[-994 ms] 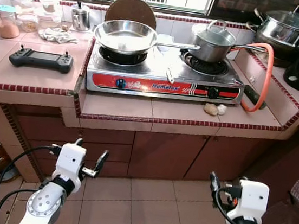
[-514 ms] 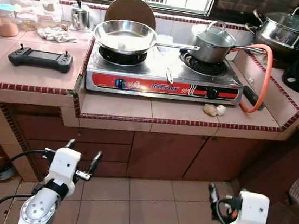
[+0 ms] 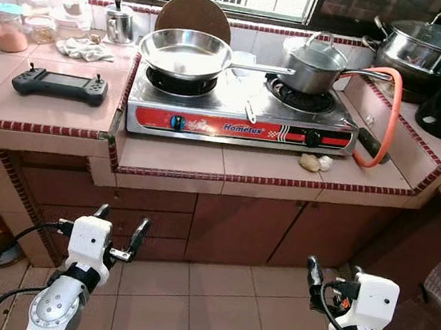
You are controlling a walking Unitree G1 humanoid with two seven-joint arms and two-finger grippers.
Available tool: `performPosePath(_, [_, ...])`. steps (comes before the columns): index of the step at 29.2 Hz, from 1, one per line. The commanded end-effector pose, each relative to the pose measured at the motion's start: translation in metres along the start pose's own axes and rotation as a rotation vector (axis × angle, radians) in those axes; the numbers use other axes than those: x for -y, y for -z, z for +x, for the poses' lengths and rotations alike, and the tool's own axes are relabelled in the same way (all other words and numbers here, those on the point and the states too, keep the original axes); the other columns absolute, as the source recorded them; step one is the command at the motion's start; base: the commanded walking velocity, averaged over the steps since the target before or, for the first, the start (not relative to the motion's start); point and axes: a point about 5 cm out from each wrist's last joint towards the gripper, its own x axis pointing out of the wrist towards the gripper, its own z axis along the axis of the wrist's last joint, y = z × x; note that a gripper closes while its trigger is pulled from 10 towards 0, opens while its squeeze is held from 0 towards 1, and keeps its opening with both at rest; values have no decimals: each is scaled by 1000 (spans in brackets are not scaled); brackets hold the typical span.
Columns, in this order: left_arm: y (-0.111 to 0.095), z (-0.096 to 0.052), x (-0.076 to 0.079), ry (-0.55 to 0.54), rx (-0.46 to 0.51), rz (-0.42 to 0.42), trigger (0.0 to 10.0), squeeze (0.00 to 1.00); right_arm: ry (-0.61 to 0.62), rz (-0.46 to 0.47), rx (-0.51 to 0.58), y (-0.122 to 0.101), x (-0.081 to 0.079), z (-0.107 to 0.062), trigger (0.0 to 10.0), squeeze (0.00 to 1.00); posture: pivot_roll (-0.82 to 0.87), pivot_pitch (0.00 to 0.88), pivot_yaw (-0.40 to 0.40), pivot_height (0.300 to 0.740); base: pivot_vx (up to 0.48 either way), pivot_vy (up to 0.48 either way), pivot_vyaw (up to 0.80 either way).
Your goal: Kitchen organization
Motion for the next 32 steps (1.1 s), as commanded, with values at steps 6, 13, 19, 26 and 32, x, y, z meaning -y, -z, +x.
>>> performPosePath(6, [2,2,-1,25,-11,35,10000,1000,27,35,32,-5,5,1,10000,1000,204,0,-94,740,0,0,0])
performPosePath(13, [-7,11,3,16,0,47,10000,0,50,9,6,-5,8,3,10000,0,202,0,-98,740,0,0,-288])
performPosePath(19, [-13,14,7,19,9,40,10000,0,41,1,-2,-6,8,4,10000,0,196,0,-99,740,0,0,-767])
performPosePath(26, [-20,17,12,22,19,67,10000,0,43,0,-14,-4,7,2,10000,0,193,0,-87,740,0,0,-769])
performPosePath(32, [-27,14,9,19,22,90,10000,0,29,1,-18,-3,3,1,10000,0,195,0,-85,740,0,0,-769])
